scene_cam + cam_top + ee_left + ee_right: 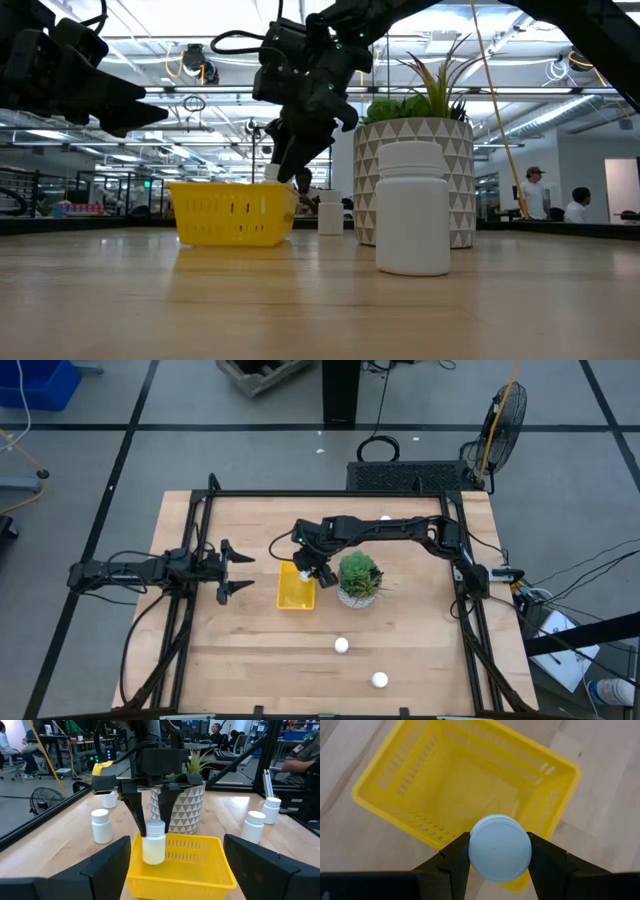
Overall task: Pick and place pill bottles into a basket
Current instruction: Put the white medicine bottle into the yellow basket
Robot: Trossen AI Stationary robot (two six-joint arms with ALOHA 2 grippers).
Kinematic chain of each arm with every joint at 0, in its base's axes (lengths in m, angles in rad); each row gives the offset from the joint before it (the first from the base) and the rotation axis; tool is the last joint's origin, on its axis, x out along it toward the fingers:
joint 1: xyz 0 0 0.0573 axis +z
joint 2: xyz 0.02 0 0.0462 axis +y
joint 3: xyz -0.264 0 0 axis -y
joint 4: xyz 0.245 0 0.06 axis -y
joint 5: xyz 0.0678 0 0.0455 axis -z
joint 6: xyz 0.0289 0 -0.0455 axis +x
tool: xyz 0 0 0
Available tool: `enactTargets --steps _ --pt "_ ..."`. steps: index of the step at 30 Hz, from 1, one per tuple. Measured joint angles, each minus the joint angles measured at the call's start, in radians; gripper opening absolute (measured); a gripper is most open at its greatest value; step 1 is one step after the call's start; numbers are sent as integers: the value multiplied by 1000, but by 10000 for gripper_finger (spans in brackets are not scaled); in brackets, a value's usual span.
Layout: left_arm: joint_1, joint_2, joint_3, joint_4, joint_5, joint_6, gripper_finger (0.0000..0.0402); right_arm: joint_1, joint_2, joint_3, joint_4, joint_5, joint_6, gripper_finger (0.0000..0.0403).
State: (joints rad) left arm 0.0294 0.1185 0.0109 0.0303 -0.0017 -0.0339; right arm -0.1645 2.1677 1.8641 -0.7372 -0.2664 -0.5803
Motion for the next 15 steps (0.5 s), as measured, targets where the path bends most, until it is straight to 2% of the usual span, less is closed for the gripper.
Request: enactTargets --steps 5,15 --pt "0 0 0 0 0 0 324 5 0 0 9 -53 4 160" --pt "0 0 0 0 0 0 324 9 6 0 16 -52 15 160"
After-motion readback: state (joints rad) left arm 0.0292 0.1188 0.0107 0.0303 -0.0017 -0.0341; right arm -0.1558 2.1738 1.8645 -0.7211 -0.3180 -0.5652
